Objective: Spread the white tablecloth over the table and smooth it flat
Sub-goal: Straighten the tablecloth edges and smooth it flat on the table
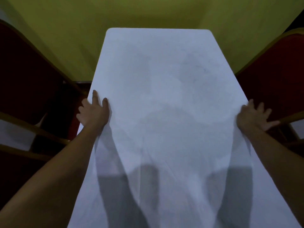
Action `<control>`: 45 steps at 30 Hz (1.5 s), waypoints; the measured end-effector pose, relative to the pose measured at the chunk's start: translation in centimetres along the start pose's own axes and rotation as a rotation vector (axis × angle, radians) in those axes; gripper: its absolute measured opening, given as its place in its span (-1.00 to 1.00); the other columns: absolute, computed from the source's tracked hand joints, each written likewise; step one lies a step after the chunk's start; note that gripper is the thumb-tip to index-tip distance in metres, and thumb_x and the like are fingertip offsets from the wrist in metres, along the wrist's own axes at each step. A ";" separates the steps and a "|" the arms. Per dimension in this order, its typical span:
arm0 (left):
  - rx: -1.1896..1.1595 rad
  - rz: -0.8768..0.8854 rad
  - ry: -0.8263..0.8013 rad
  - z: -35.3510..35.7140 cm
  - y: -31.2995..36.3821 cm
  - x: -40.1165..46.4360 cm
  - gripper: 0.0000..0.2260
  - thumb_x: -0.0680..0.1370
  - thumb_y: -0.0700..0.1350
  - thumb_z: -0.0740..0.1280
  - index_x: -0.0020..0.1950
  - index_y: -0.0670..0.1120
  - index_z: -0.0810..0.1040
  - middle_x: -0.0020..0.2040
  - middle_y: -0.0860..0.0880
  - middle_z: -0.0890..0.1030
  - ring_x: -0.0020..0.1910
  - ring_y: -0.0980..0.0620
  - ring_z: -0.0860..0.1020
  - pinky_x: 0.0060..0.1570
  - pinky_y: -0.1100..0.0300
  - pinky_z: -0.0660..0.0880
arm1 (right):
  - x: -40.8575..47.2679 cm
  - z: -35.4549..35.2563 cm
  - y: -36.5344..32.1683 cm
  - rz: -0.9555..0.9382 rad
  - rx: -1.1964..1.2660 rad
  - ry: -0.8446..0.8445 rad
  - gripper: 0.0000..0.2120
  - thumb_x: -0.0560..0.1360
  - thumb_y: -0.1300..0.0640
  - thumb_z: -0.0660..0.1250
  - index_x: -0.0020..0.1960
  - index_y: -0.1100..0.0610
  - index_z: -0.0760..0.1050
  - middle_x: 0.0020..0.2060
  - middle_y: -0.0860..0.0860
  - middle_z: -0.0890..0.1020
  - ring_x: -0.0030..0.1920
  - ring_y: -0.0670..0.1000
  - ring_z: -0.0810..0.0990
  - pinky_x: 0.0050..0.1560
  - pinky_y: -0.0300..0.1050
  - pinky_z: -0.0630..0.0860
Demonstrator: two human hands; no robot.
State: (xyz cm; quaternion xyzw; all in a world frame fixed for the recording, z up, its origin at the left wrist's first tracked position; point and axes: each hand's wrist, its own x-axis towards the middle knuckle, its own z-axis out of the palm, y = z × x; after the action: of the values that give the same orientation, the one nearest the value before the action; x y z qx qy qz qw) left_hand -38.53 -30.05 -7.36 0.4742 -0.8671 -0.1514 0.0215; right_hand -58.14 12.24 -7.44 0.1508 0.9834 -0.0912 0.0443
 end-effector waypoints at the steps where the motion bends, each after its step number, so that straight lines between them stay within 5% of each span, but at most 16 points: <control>1: 0.010 0.005 0.010 -0.1 -0.5 -1.4 -0.45 0.60 0.23 -0.02 0.57 0.09 0.04 0.49 -0.21 0.20 0.37 -0.30 0.28 0.33 -0.18 0.21 | -2.8 0.3 -1.5 -0.099 0.006 0.029 -0.50 0.63 -0.03 -0.06 0.56 0.02 0.06 0.56 0.09 0.09 0.55 0.18 0.00 0.42 0.45 -0.07; 5: 0.050 0.084 0.023 -0.2 -3.0 -6.2 -0.44 0.60 0.23 0.00 0.57 0.08 0.04 0.56 -0.17 0.08 0.39 -0.32 0.26 0.33 -0.19 0.21 | -18.3 3.6 -6.6 -0.727 0.082 -0.028 -0.37 0.52 -0.15 -0.06 0.48 0.14 0.30 0.49 0.10 0.30 0.50 0.18 0.24 0.38 0.41 0.16; 8: 0.068 0.091 0.001 -0.6 -5.5 -8.8 -0.43 0.60 0.26 -0.03 0.57 0.10 0.00 0.55 -0.16 0.12 0.38 -0.32 0.30 0.30 -0.24 0.29 | -31.5 5.6 -5.0 -1.254 0.073 -0.043 -0.45 0.55 -0.16 0.07 0.40 0.12 0.43 0.42 0.06 0.43 0.43 0.13 0.40 0.35 0.33 0.30; 10: 0.061 0.067 -0.011 -1.1 -6.5 -9.9 -0.44 0.60 0.27 -0.05 0.57 0.12 -0.02 0.49 -0.22 0.21 0.34 -0.33 0.34 0.26 -0.25 0.34 | -33.9 5.9 -3.5 -1.326 0.054 -0.069 -0.48 0.58 -0.16 0.08 0.43 0.07 0.39 0.44 0.01 0.40 0.45 0.08 0.36 0.42 0.26 0.21; 15: 0.061 0.043 -0.008 -1.7 -7.4 -13.3 -0.48 0.63 0.18 -0.04 0.57 0.07 0.02 0.45 -0.28 0.27 0.34 -0.36 0.34 0.30 -0.25 0.26 | -27.6 3.0 3.4 -0.963 -0.054 -0.067 -0.45 0.56 -0.15 -0.01 0.49 0.01 0.28 0.48 -0.06 0.33 0.48 0.04 0.31 0.41 0.26 0.25; 20: -0.015 0.022 0.075 0.4 -6.9 -17.4 -0.49 0.63 0.01 0.07 0.55 -0.15 0.15 0.55 -0.29 0.08 0.55 -0.28 0.02 0.46 -0.24 -0.05 | -21.9 0.9 13.9 -0.590 -0.069 -0.037 -0.40 0.56 -0.19 -0.17 0.55 -0.02 0.12 0.55 -0.07 0.16 0.54 0.07 0.14 0.44 0.29 0.09; 24: -0.015 0.460 0.001 3.0 -2.8 -29.6 -0.45 0.57 0.06 0.04 0.46 -0.23 0.32 0.49 -0.28 0.28 0.48 -0.32 0.23 0.40 -0.31 0.11 | -21.5 -1.0 21.6 -0.378 -0.015 -0.030 -0.39 0.57 -0.20 -0.18 0.56 -0.01 0.07 0.56 -0.04 0.13 0.55 0.13 0.10 0.42 0.37 0.03; 27: -0.051 0.876 -0.166 5.0 0.2 -39.9 -0.47 0.57 0.09 0.10 0.45 -0.17 0.36 0.48 -0.17 0.35 0.47 -0.20 0.31 0.43 -0.15 0.06 | -22.6 -1.5 23.1 -0.101 0.087 -0.005 -0.45 0.62 -0.11 -0.10 0.57 0.02 0.05 0.55 0.00 0.16 0.55 0.14 0.10 0.42 0.40 -0.05; 31: 0.049 0.942 -0.150 5.7 -0.1 -42.1 -0.52 0.60 0.05 0.09 0.49 -0.07 0.32 0.51 -0.04 0.32 0.50 -0.06 0.29 0.45 -0.08 0.01 | -23.8 -1.5 21.6 0.163 0.136 -0.002 -0.42 0.65 -0.09 -0.11 0.57 0.17 -0.05 0.57 0.07 0.06 0.57 0.11 -0.01 0.44 0.42 -0.10; 34: 0.103 0.782 -0.127 4.0 -4.5 -39.4 -0.52 0.61 0.05 0.03 0.52 -0.05 0.26 0.53 -0.01 0.28 0.51 -0.04 0.26 0.45 -0.06 -0.01 | -27.3 -0.5 17.8 -0.063 0.130 -0.012 -0.37 0.63 -0.12 -0.07 0.55 0.27 -0.01 0.56 0.15 0.08 0.56 0.16 0.02 0.42 0.45 -0.03; 38: 0.124 0.468 -0.133 0.6 -14.0 -37.2 -0.44 0.60 0.13 -0.14 0.56 -0.07 0.11 0.57 -0.03 0.13 0.56 -0.07 0.12 0.47 -0.17 0.02 | -37.9 1.1 11.1 -0.640 0.152 -0.022 -0.38 0.53 -0.13 0.03 0.43 0.25 0.36 0.43 0.17 0.40 0.44 0.21 0.36 0.31 0.45 0.20; 41: 0.094 0.268 -0.099 -1.4 -20.6 -38.8 -0.38 0.58 0.17 -0.22 0.57 -0.08 0.05 0.59 -0.06 0.08 0.57 -0.09 0.04 0.48 -0.22 -0.02 | -46.7 2.1 9.6 -1.069 0.098 -0.145 -0.38 0.50 -0.17 0.03 0.42 0.16 0.38 0.44 0.07 0.41 0.44 0.10 0.37 0.29 0.38 0.35; 45: 0.076 0.061 -0.030 -2.2 -24.2 -42.4 -0.42 0.61 0.15 -0.17 0.57 -0.10 0.05 0.59 -0.12 0.08 0.57 -0.18 0.03 0.46 -0.25 -0.05 | -51.7 4.0 13.0 -1.477 -0.133 -0.315 -0.37 0.55 -0.18 -0.06 0.54 0.09 0.15 0.54 -0.01 0.19 0.55 0.05 0.13 0.46 0.30 0.01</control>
State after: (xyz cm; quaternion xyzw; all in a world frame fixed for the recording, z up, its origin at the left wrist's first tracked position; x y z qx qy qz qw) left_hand 4.87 -7.68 -7.63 0.4455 -0.8865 -0.1247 -0.0050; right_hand -4.81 8.75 -7.61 -0.5647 0.8143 -0.0583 0.1205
